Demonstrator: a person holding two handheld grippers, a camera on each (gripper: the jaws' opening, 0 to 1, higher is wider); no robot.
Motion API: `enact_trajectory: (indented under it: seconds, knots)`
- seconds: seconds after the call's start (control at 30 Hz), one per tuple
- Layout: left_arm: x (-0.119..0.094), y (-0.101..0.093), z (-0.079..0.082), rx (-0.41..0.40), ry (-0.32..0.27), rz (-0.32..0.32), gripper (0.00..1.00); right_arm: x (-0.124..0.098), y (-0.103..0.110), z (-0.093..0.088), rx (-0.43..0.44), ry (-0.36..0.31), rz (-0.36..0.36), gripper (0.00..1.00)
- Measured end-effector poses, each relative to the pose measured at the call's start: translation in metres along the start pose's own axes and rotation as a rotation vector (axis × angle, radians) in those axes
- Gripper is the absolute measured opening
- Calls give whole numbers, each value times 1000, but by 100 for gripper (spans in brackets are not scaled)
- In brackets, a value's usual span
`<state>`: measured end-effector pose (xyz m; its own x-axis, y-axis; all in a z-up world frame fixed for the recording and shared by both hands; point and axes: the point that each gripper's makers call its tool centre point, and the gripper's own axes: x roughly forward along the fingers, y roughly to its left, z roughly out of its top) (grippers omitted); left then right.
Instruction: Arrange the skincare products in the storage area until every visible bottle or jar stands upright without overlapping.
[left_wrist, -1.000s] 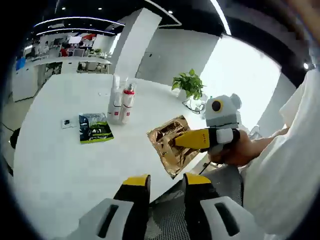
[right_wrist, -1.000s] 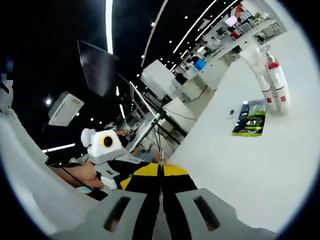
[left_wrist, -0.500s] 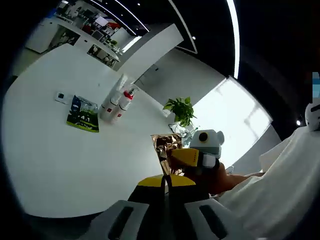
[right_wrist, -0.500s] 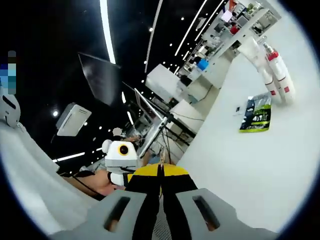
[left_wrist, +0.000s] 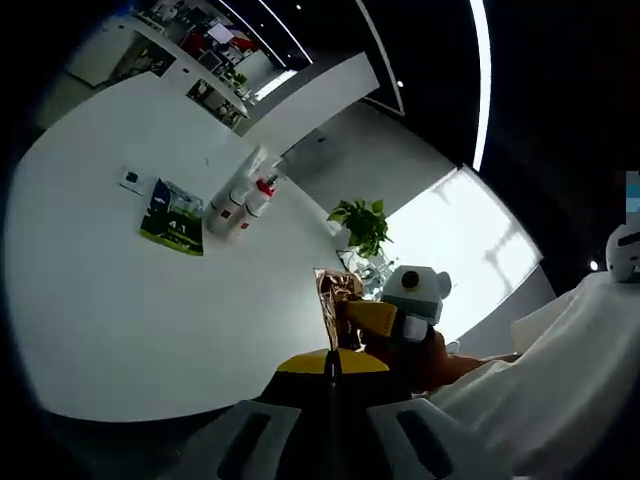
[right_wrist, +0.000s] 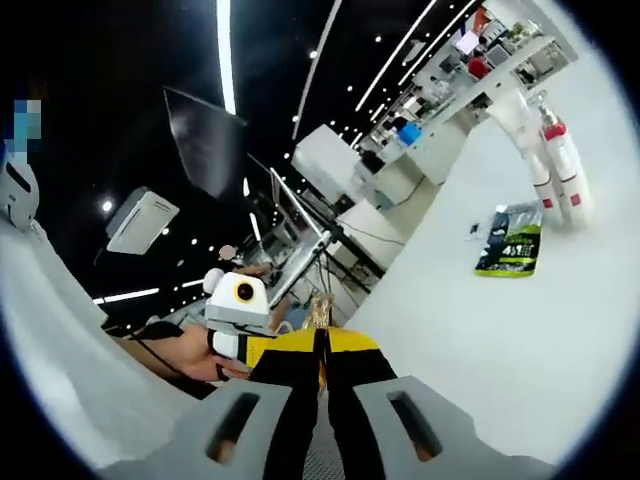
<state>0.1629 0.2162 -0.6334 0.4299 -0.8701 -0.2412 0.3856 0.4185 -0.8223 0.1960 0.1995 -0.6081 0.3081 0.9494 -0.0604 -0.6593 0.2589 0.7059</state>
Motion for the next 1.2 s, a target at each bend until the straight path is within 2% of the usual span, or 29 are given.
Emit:
enact_trajectory:
  seconds: [0.4, 0.5, 0.63, 0.77, 0.8, 0.87, 0.93, 1.0, 1.07, 1.1, 1.17, 1.2]
  knots:
    - [-8, 5, 9, -22, -26, 1, 0, -5, -13, 4, -22, -22, -68, 5]
    - [-11, 9, 13, -27, -33, 9, 0, -7, -17, 7, -47, -34, -95, 6]
    - [-14, 14, 18, -33, -46, 23, 1, -7, -21, 4, -104, -17, -140, 9]
    - [-15, 18, 24, -41, -59, 31, 1, -3, -22, -5, -201, 53, -180, 15]
    - [-16, 20, 26, -46, -63, 36, 1, -2, -25, -15, -200, 106, -196, 17]
    - [-16, 21, 28, -50, -70, 41, 1, 0, -30, -25, -219, 165, -225, 18]
    - [-17, 23, 31, -55, -76, 45, 1, 1, -33, -30, -296, 209, -249, 18]
    - [-17, 25, 33, -60, -81, 49, 1, 3, -31, -35, -322, 241, -245, 19]
    - [-19, 29, 37, -63, -87, 60, 1, 3, -32, -40, -385, 287, -251, 22]
    - [-20, 32, 41, -65, -92, 64, 1, 1, -36, -47, -421, 332, -266, 23]
    - [-23, 36, 49, -70, -103, 69, 1, 1, -37, -51, -474, 344, -267, 24]
    - [-23, 37, 50, -70, -104, 70, 1, 1, -38, -53, -467, 341, -267, 24]
